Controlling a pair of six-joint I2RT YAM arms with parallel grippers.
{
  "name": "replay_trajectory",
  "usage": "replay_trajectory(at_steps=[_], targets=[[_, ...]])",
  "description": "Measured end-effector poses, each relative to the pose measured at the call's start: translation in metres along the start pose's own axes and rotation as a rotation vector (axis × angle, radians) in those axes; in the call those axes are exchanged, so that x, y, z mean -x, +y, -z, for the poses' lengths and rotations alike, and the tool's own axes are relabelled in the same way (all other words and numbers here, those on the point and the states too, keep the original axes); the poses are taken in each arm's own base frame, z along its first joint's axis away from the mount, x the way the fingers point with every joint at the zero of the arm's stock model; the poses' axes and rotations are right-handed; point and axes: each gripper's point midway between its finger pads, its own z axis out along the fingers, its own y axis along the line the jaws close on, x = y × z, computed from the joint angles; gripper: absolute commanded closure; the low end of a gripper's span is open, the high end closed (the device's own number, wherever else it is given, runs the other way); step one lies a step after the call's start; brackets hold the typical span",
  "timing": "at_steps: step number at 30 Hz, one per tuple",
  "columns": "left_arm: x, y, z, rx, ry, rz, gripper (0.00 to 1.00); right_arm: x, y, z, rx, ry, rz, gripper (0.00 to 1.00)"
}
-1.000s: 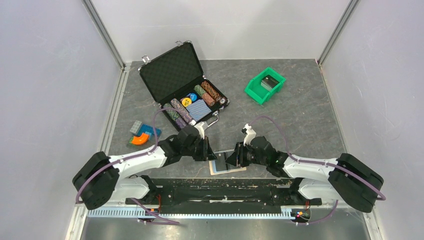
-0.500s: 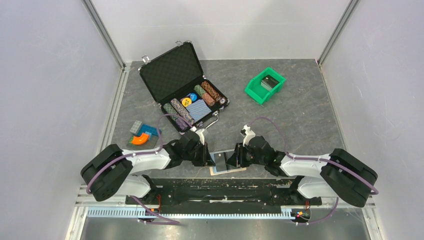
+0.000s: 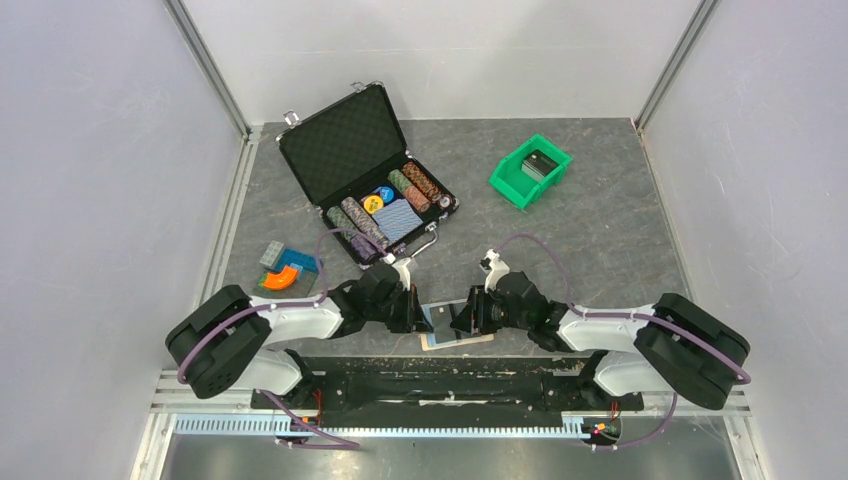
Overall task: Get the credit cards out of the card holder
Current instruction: Remove the credit card from the card holder.
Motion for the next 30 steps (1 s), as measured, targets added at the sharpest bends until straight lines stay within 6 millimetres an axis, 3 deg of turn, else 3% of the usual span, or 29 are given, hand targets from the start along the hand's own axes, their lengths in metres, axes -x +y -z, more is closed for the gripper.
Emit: replay_trajectory(at_steps=[7, 13, 30], targets=[[0.000, -0.001, -0.001, -0.006, -0.001, -0.001, 0.83, -0.002, 0.002, -0.001, 0.036, -0.002, -0.044, 0.79], [0.000, -0.001, -0.002, -0.010, 0.003, -0.002, 0.82, -0.006, -0.002, 0.000, 0.049, -0.006, -0.079, 1.00], [-0.001, -0.002, -0.004, -0.020, 0.010, -0.002, 0.81, 0.007, -0.011, 0.015, 0.077, -0.070, -0.092, 1.00]])
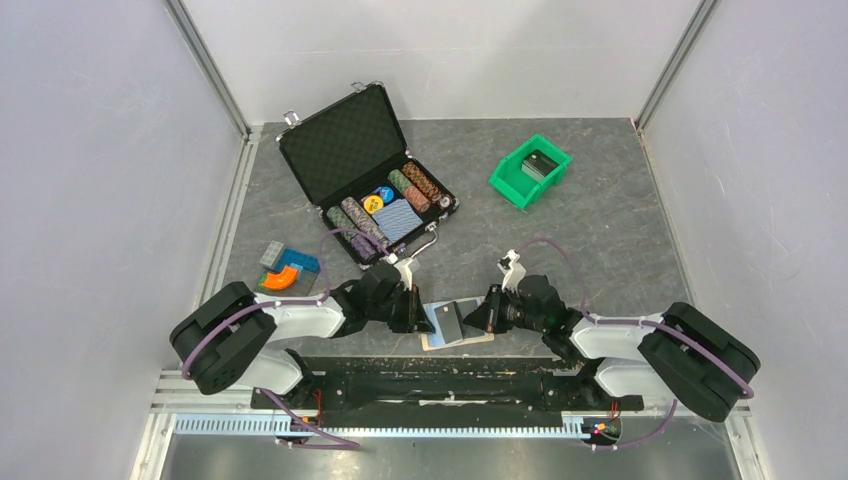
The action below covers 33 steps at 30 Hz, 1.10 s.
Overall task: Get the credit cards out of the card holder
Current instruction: Remove the credit card from the card holder.
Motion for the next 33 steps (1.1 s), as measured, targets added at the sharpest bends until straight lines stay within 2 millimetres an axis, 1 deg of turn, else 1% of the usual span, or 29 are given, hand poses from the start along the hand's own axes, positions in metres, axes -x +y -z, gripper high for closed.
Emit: replay_trajectory(at_steps=[10, 15, 16, 18, 22, 28, 31, 33], targets=[[0.000, -0.001, 0.000, -0.001, 0.001, 0.000, 0.80, 0.006, -0.005, 0.006, -0.003, -0.007, 0.018, 1.00], [0.000, -0.001, 0.000, -0.001, 0.001, 0.000, 0.79, 0.003, -0.002, 0.008, 0.019, 0.016, 0.027, 0.77], [0.000, -0.001, 0.000, -0.001, 0.001, 0.000, 0.79, 0.001, -0.002, 0.008, 0.022, 0.024, 0.027, 0.74], [0.000, -0.001, 0.000, -0.001, 0.001, 0.000, 0.79, -0.003, -0.003, 0.008, 0.023, 0.042, 0.020, 0.71], [0.000, -0.001, 0.000, -0.001, 0.001, 0.000, 0.79, -0.010, -0.007, 0.006, 0.015, 0.075, 0.003, 0.71], [0.000, -0.001, 0.000, -0.002, 0.001, -0.001, 0.79, -0.012, -0.003, 0.003, 0.038, 0.086, -0.015, 0.71], [0.000, -0.001, 0.000, -0.002, 0.001, -0.001, 0.78, -0.015, 0.000, 0.002, 0.051, 0.097, -0.020, 0.74], [0.000, -0.001, 0.000, -0.002, 0.001, 0.000, 0.79, -0.017, 0.001, 0.001, 0.056, 0.104, -0.023, 0.78]])
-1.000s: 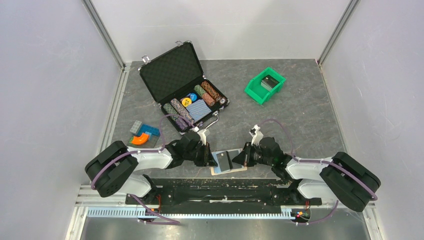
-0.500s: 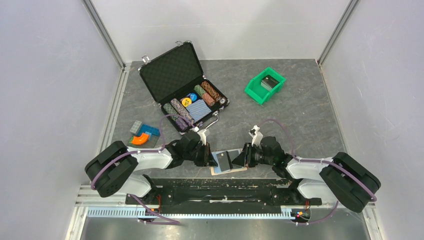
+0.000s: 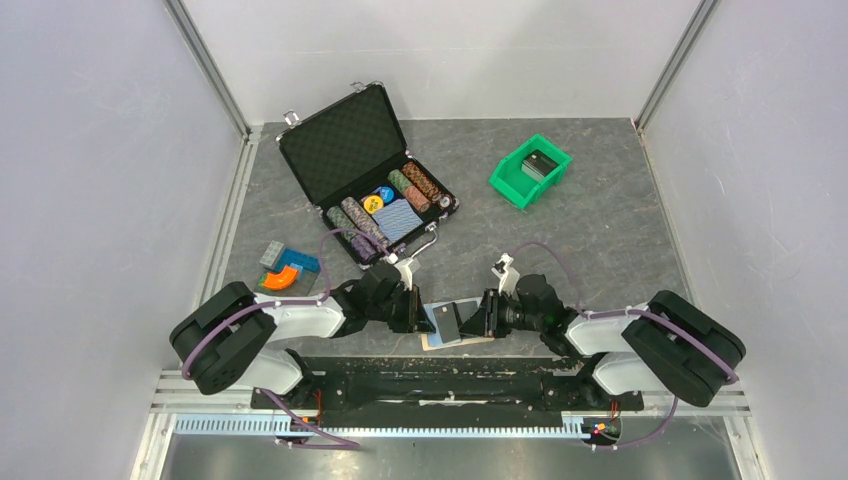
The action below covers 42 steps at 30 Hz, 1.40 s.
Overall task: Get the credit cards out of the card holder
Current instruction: Remove the credit card from the card holder.
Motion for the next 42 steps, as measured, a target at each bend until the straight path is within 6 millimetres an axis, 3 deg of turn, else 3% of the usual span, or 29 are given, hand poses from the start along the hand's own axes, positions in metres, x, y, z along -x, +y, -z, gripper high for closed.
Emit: replay_trajectory(at_steps=[5, 13, 24, 27, 35, 38, 42], targets=[[0.000, 0.000, 0.000, -0.001, 0.001, 0.000, 0.78, -0.002, 0.001, -0.001, 0.002, 0.004, -0.011, 1.00], [0.000, 0.000, 0.000, 0.000, 0.001, 0.000, 0.78, 0.004, 0.004, 0.003, 0.002, -0.018, -0.004, 1.00], [0.000, 0.000, -0.001, -0.003, 0.001, 0.000, 0.77, 0.023, -0.007, 0.025, -0.073, -0.098, 0.045, 1.00], [0.000, -0.001, 0.000, -0.003, 0.001, -0.001, 0.71, 0.030, -0.009, 0.030, -0.099, -0.115, 0.065, 1.00], [0.007, -0.014, 0.013, 0.016, 0.019, 0.006, 0.37, 0.068, -0.006, 0.050, -0.150, -0.191, 0.145, 1.00], [0.023, -0.038, 0.026, -0.007, -0.003, -0.015, 0.27, 0.075, 0.008, 0.054, -0.112, -0.168, 0.205, 1.00], [0.054, -0.078, 0.049, -0.063, -0.074, -0.086, 0.25, 0.077, 0.040, 0.057, 0.008, -0.112, 0.299, 1.00]])
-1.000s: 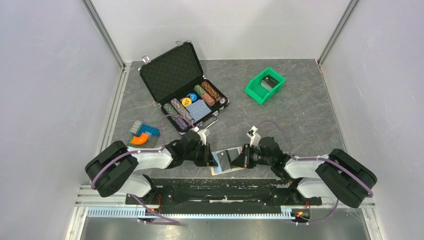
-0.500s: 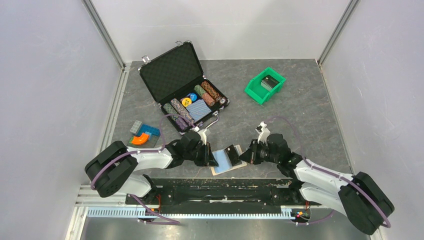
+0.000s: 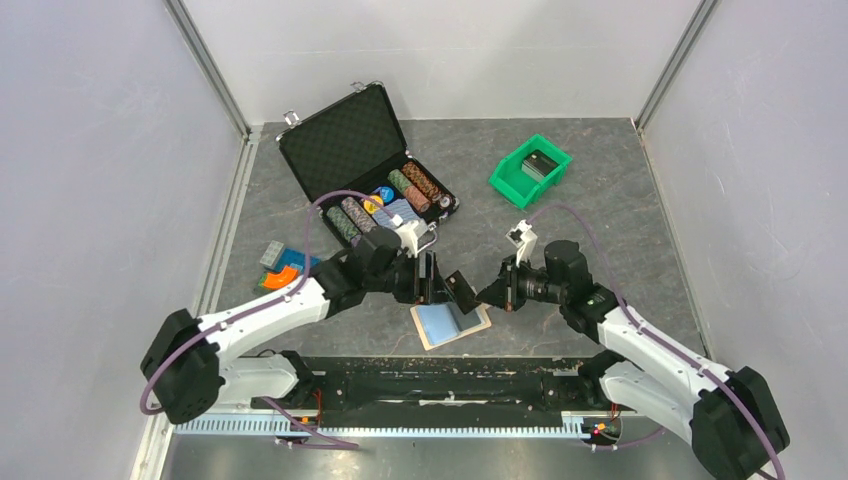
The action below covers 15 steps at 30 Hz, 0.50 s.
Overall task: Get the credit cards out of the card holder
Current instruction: Remove the credit card from the card holder.
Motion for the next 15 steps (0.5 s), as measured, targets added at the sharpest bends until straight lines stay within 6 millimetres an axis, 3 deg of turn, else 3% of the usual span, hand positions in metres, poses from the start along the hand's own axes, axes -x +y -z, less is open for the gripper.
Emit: replay_trajectory(at_steps=[2, 5, 15], targets=[[0.014, -0.015, 0.010, -0.019, -0.032, -0.040, 0.25, -0.001, 0.011, 0.002, 0.059, 0.020, 0.026, 1.00], [0.022, -0.023, 0.017, -0.017, -0.045, -0.077, 0.26, -0.008, 0.024, 0.005, 0.137, 0.060, 0.036, 1.00], [0.009, -0.019, 0.020, -0.012, 0.021, -0.095, 0.36, -0.019, 0.051, 0.014, 0.314, 0.106, 0.057, 1.00]])
